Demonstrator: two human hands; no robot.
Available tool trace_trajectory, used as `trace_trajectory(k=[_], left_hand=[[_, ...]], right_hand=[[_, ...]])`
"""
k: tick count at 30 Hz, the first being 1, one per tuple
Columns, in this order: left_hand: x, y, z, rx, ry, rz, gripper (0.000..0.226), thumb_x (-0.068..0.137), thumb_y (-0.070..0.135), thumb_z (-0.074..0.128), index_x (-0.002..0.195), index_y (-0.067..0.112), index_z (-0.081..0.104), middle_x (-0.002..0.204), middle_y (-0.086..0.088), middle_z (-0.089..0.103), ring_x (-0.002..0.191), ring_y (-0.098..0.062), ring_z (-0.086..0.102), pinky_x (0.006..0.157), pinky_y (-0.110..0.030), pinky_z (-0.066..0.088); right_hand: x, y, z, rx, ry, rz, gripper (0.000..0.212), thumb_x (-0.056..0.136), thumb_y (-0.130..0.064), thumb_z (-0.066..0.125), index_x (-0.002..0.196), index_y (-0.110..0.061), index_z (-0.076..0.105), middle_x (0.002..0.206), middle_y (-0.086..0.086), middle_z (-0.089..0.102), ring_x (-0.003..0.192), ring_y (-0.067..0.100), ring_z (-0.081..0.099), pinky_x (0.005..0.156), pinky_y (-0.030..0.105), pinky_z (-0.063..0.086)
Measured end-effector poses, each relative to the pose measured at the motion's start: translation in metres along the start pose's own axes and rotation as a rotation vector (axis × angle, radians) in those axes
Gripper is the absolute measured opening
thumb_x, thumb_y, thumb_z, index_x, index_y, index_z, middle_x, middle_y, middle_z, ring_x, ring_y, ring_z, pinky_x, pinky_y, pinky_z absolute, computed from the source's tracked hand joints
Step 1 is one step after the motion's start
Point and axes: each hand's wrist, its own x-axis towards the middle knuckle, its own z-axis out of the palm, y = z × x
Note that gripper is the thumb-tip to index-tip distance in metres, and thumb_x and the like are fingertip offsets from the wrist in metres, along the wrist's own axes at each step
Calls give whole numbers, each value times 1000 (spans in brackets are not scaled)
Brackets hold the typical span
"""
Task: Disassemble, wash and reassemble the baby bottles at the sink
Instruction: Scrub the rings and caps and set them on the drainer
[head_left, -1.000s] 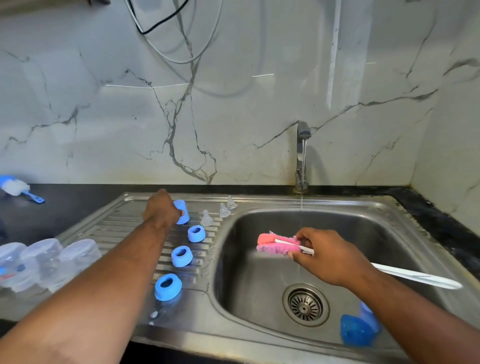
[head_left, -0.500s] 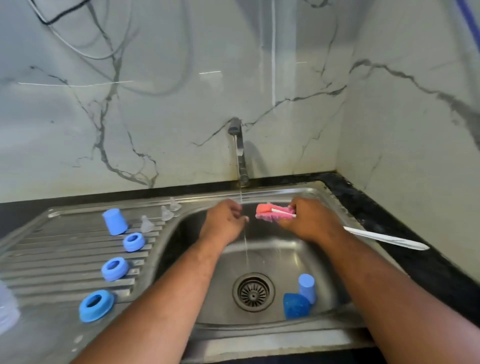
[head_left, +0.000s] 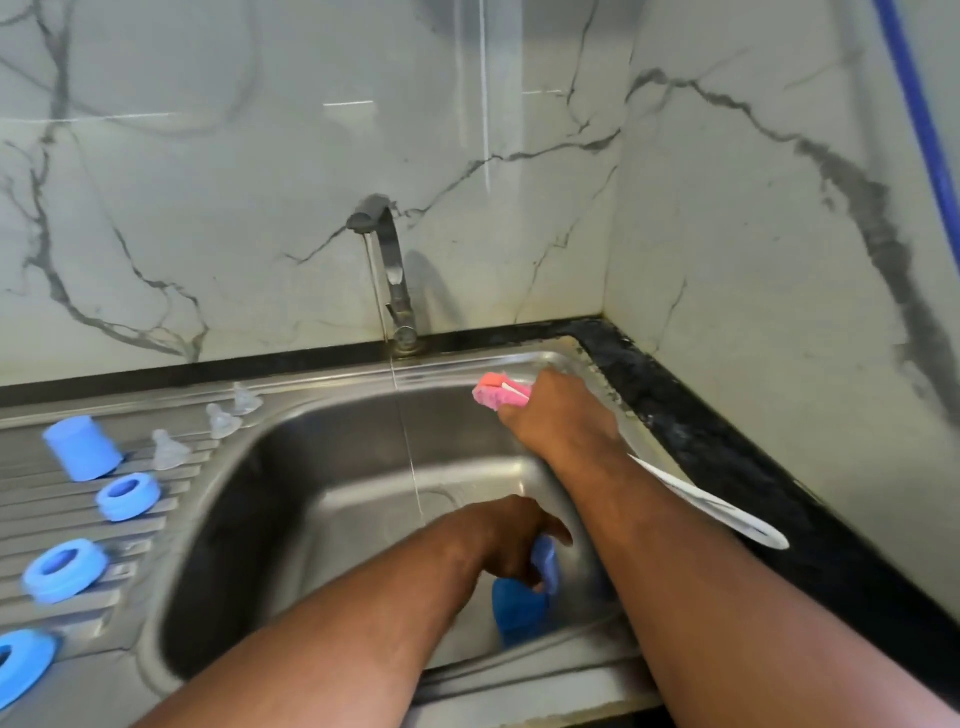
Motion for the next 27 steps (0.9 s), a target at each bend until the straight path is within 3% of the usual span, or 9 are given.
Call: trace_trajectory(k=[4, 8, 13, 16, 20, 24, 27], left_hand=[[5, 2, 12, -15, 4, 34, 47, 93, 18, 72, 137, 12, 56, 137, -12, 59, 128, -28, 53, 93, -26, 38], [7, -9, 12, -79, 80, 5, 41, 93, 16, 69, 132, 13, 58, 135, -11, 61, 124, -29, 56, 93, -28, 42], [0, -58, -3, -357, 412, -225, 39, 82, 19, 77, 119, 14, 68, 119, -7, 71, 111, -24, 66, 85, -25, 48], [-12, -95, -10, -555, 620, -397, 38, 77, 20, 81, 113, 17, 69, 107, -2, 70, 94, -18, 63, 75, -21, 44], [-24, -126, -13, -732, 816, -525, 36, 78, 23, 85, 110, 16, 71, 99, 0, 68, 89, -15, 61, 75, -23, 43], [-30, -137, -15, -903, 908, -484, 40, 80, 28, 86, 115, 17, 69, 105, -1, 71, 96, -16, 67, 86, -28, 54], [-36, -135, -20, -1005, 988, -367, 35, 81, 39, 84, 109, 22, 72, 98, 3, 75, 96, -18, 71, 85, -31, 58]], right_hand=[[0, -3, 4, -9, -29, -17, 63, 87, -75, 55, 118, -21, 62, 114, 3, 68, 99, 25, 64, 78, 34, 46], [0, -6, 6, -30, -64, -25, 53, 88, -68, 58, 117, -23, 61, 114, 1, 65, 101, 25, 63, 76, 33, 42], [1, -7, 3, 4, -41, -33, 45, 87, -57, 61, 115, -21, 62, 113, 5, 66, 99, 28, 63, 79, 34, 48], [0, -8, 3, 16, -30, -40, 39, 87, -53, 63, 109, -21, 62, 105, 5, 67, 86, 25, 58, 73, 32, 45], [-1, -8, 4, 40, -28, -47, 38, 89, -56, 62, 105, -21, 61, 93, 0, 62, 82, 22, 60, 71, 32, 46], [-3, -9, 2, 23, -10, -82, 36, 91, -54, 59, 108, -22, 61, 99, 1, 66, 83, 21, 58, 70, 33, 45], [-9, -16, -7, -3, 39, -136, 34, 95, -49, 53, 118, -25, 59, 106, 0, 67, 84, 20, 52, 71, 33, 40]])
